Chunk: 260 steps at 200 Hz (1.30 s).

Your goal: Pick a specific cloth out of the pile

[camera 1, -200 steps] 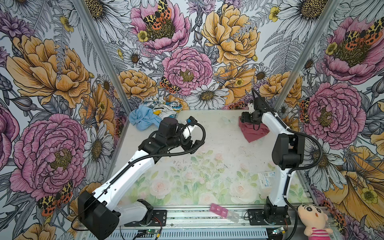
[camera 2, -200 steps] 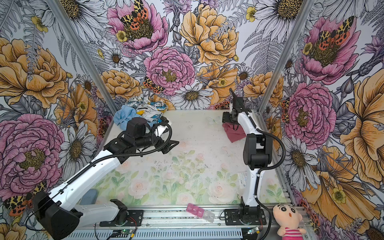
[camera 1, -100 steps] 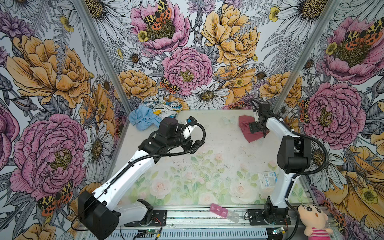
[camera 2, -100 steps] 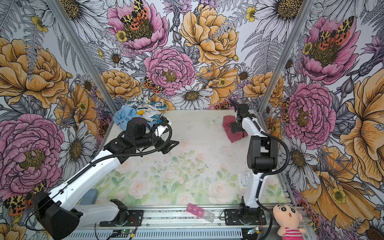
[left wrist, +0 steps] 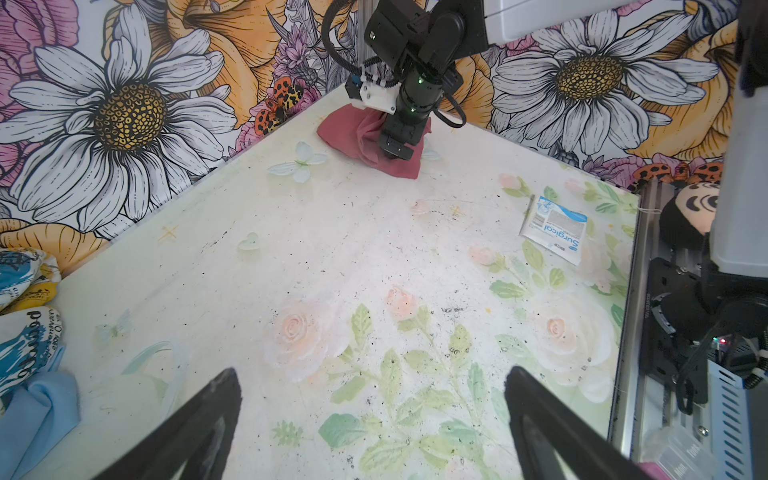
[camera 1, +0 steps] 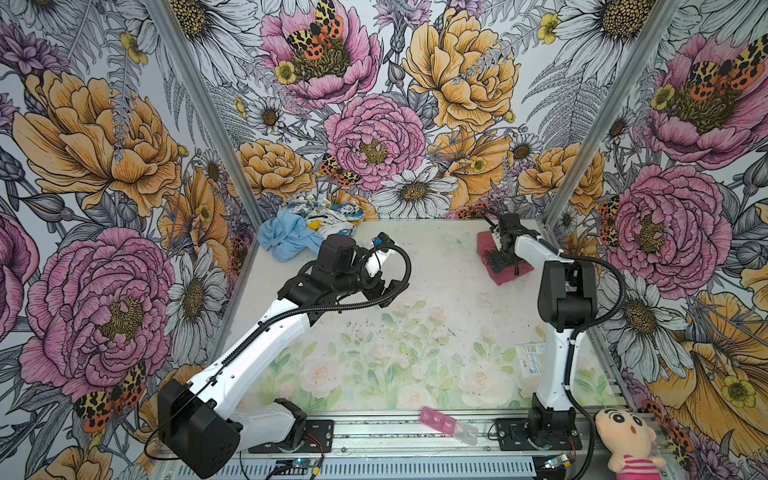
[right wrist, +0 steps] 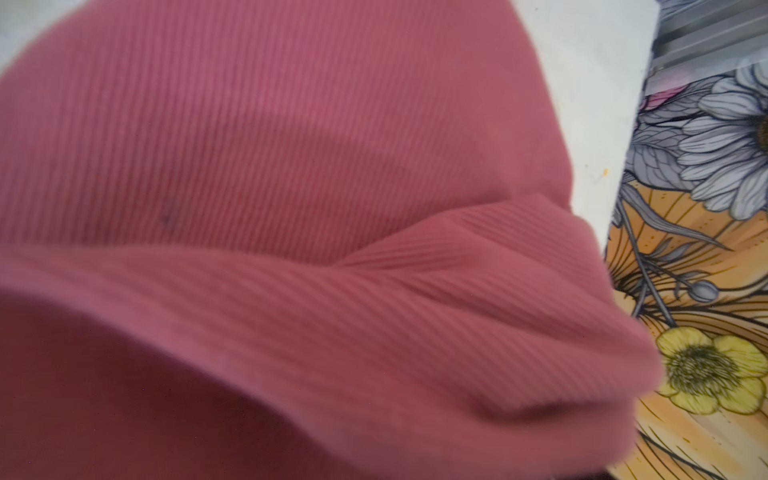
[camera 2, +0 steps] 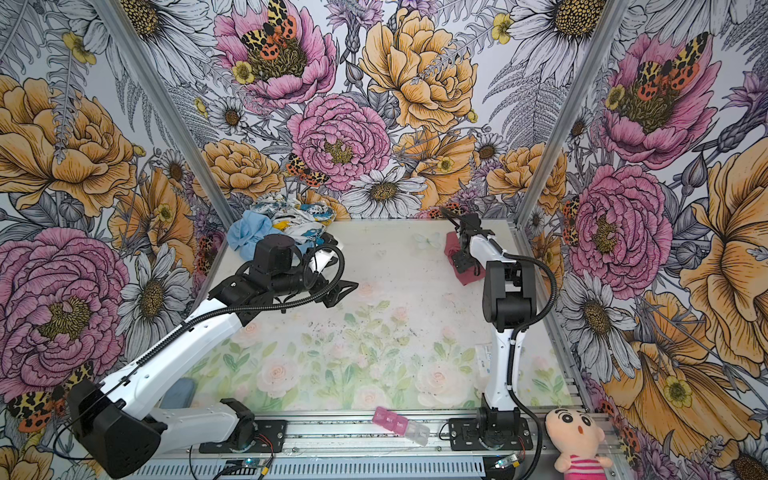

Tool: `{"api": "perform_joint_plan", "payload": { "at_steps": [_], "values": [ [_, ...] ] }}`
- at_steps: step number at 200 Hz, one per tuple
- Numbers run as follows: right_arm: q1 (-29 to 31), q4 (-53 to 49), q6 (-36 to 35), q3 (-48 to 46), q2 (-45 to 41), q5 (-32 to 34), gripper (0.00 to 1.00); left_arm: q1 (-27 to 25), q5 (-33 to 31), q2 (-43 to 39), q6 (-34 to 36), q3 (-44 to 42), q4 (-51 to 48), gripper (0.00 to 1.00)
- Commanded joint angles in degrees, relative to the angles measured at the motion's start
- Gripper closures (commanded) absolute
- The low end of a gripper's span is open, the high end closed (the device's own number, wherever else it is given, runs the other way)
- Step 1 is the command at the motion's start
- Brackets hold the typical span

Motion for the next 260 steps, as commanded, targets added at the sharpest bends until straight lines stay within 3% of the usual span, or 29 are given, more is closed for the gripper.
{"api": "perform_joint_plan", "payload": {
  "at_steps": [1, 27, 63, 95, 116, 146, 187, 260],
  "values": [
    [0.51, -1.67, -0.21, 2.91, 2.76, -0.12, 0.06, 0.44, 1.64, -0.05, -0.47, -0.31, 0.65, 0.01],
    [0.62, -5.53, 0.34, 6.56, 5.73, -1.72, 0.1, 0.33, 1.84, -0.24, -0.55, -0.31, 0.72, 0.01],
    [0.54, -8.91, 1.58, 10.39, 7.31, -5.54, 0.26, 0.38, 1.65, 0.06, -0.57, -0.24, 0.7, 0.01],
    [0.3, -10.31, 3.89, 12.67, 7.78, -8.99, 0.58, 0.44, 1.51, -0.01, -0.46, -0.31, 0.67, 0.01],
    [-0.04, -11.23, 6.42, 13.75, 7.43, -12.16, 0.7, 0.44, 1.39, -0.11, -0.46, -0.35, 0.69, 0.01],
    [-1.86, -11.49, 12.15, 14.41, 5.24, -22.42, 1.0, 0.48, 1.29, -0.22, -0.49, -0.29, 0.65, 0.01],
    [-5.77, -11.37, 23.19, 17.1, 1.79, -35.87, 1.0, 0.44, 1.33, -0.45, -0.55, -0.35, 0.69, 0.01],
    [-11.66, -12.26, 40.3, 20.49, -6.66, -42.85, 1.0, 0.35, 1.38, -0.97, -0.55, -0.34, 0.66, 0.01]
  ]
}}
